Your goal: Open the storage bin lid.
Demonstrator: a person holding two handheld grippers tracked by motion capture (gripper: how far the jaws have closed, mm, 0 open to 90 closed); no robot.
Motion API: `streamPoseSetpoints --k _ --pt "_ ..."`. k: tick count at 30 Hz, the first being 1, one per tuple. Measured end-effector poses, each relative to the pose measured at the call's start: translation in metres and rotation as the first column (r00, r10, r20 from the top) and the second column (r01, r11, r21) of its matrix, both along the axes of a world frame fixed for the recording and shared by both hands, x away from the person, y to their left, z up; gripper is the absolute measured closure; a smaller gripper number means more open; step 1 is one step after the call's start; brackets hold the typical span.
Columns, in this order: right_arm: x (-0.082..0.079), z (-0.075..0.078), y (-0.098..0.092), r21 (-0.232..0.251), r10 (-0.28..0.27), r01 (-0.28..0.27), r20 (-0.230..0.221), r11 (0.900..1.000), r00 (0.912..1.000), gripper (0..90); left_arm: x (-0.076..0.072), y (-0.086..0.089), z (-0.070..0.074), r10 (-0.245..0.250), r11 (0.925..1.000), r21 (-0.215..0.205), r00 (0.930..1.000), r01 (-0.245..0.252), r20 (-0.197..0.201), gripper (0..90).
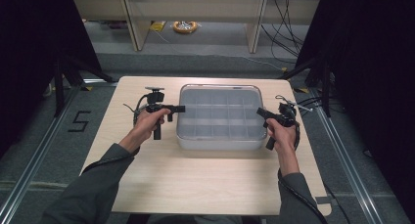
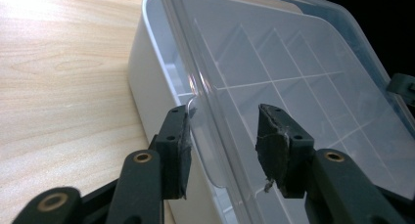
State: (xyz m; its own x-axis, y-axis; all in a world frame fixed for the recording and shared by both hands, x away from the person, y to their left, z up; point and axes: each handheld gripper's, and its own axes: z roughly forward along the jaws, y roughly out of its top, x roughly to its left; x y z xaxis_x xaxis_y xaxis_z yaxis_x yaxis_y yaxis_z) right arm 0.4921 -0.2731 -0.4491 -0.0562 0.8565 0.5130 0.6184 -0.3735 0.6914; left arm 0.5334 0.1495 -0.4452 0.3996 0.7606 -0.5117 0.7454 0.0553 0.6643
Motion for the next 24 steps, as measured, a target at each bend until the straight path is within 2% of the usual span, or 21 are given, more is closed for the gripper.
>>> streamPoseSetpoints --k 2,5,6,7,9,10,14,15,16,17,20,21,22,23,24 --pt "-0.001 0.002 -0.002 0.041 -0.015 0.014 0.017 0.999 0.9998 63.5 0.0 0.001 0.001 0.005 0.9999 -0.016 1.0 -0.005 -0.001 57.5" --pt "-0.003 0.008 -0.003 0.022 0.0 -0.001 0.051 1.0 0.9987 64.1 -0.003 0.001 0.004 0.017 0.9997 -0.02 0.9998 -0.016 0.013 57.8" --pt "-0.004 0.01 -0.003 0.021 0.008 -0.009 0.045 1.0 0.999 64.1 -0.004 0.002 0.006 0.017 0.9997 -0.016 0.9997 -0.016 0.018 57.8" --pt "-0.005 0.012 -0.003 0.028 0.013 -0.015 0.063 0.999 0.998 64.3 -0.005 0.002 0.007 0.015 0.9997 -0.017 0.9997 -0.015 0.02 57.9" --pt "-0.007 0.016 -0.002 0.029 -0.002 0.0 0.058 1.0 0.9983 64.4 -0.007 0.001 0.01 0.016 0.9997 -0.018 0.9995 -0.016 0.027 58.3" --pt "-0.006 0.017 -0.003 0.015 0.007 -0.008 0.08 1.0 0.9968 64.5 -0.008 0.002 0.011 0.017 0.9997 -0.018 0.9994 -0.016 0.032 58.5" --pt "-0.009 0.021 -0.004 0.026 0.002 -0.004 0.086 1.0 0.9963 64.7 -0.012 0.003 0.015 0.017 0.9995 -0.027 0.999 -0.016 0.04 60.0" --pt "-0.01 0.023 -0.004 0.038 -0.001 -0.002 0.092 0.999 0.9958 64.7 -0.013 0.003 0.016 0.024 0.9993 -0.029 0.9987 -0.023 0.045 60.3" --pt "-0.012 0.025 -0.002 0.074 -0.02 0.015 0.068 0.997 0.9975 64.7 -0.015 0.003 0.018 0.033 0.999 -0.031 0.9982 -0.031 0.05 60.9" --pt "-0.012 0.024 -0.004 0.04 0.002 -0.006 0.094 0.999 0.9956 64.7 -0.016 0.003 0.02 0.04 0.9987 -0.035 0.9974 -0.038 0.059 61.3" --pt "-0.015 0.028 -0.004 0.033 -0.002 -0.001 0.1 0.999 0.995 64.5 -0.02 0.004 0.025 0.041 0.9985 -0.041 0.996 -0.037 0.079 62.9" --pt "-0.017 0.032 -0.001 0.087 -0.026 0.02 0.072 0.996 0.9971 64.5 -0.021 0.004 0.027 0.043 0.9985 -0.039 0.9955 -0.039 0.084 63.3" --pt "-0.016 0.031 -0.003 0.057 -0.01 0.004 0.117 0.998 0.9931 64.5 -0.021 0.004 0.027 0.043 0.9985 -0.039 0.9955 -0.039 0.084 63.4" --pt "-0.017 0.032 -0.004 0.057 0.008 -0.014 0.12 0.998 0.9927 64.5 -0.022 0.004 0.029 0.045 0.9985 -0.035 0.9949 -0.042 0.091 63.4" --pt "-0.018 0.034 -0.005 0.048 0.001 -0.007 0.132 0.999 0.9913 64.5 -0.024 0.004 0.031 0.047 0.9983 -0.039 0.9942 -0.044 0.096 63.6"
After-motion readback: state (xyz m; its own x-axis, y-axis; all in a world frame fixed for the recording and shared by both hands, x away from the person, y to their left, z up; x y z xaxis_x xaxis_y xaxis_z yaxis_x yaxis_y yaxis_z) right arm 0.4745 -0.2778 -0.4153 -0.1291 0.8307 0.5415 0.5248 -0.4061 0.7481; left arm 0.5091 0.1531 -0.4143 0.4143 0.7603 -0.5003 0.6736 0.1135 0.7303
